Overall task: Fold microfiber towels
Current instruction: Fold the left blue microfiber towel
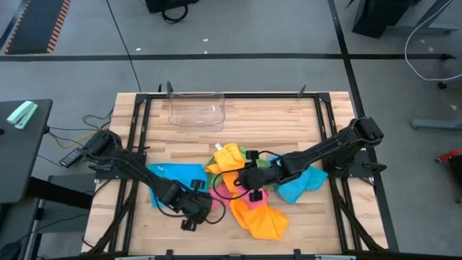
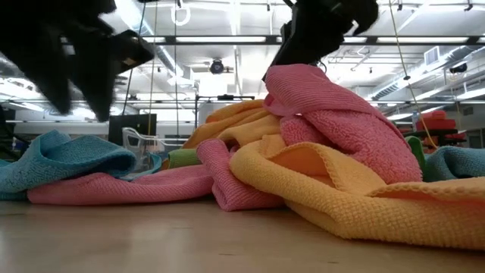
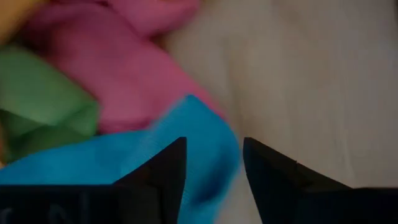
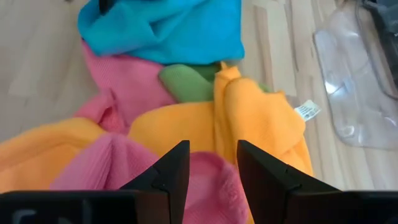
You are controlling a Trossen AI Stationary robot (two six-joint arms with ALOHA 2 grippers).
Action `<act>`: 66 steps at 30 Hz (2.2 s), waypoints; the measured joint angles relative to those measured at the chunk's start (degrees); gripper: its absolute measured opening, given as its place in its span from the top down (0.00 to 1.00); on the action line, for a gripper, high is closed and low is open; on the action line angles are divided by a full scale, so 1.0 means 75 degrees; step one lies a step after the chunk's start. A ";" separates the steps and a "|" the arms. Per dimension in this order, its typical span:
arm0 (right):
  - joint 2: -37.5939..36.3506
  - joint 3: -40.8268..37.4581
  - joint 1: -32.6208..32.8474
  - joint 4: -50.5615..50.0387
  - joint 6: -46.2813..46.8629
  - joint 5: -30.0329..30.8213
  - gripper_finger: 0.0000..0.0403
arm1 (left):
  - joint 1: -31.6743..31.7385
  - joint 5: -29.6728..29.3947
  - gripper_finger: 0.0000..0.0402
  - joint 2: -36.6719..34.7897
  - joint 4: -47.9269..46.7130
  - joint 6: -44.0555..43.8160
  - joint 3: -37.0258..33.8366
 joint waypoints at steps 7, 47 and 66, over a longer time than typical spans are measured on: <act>-0.0023 -0.0079 0.0059 0.0081 0.0073 0.0009 0.65 | -0.0463 0.0188 0.51 0.0000 -0.0653 0.0908 0.0000; -0.0028 -0.0082 0.0271 0.0580 -0.0042 0.0009 0.65 | -0.0249 -0.1378 0.72 0.0385 -0.2376 0.1405 -0.0012; -0.0031 -0.0082 0.0271 0.1022 -0.0378 -0.0119 0.68 | 0.0993 -0.0920 0.98 0.0253 -0.4936 0.2535 0.0176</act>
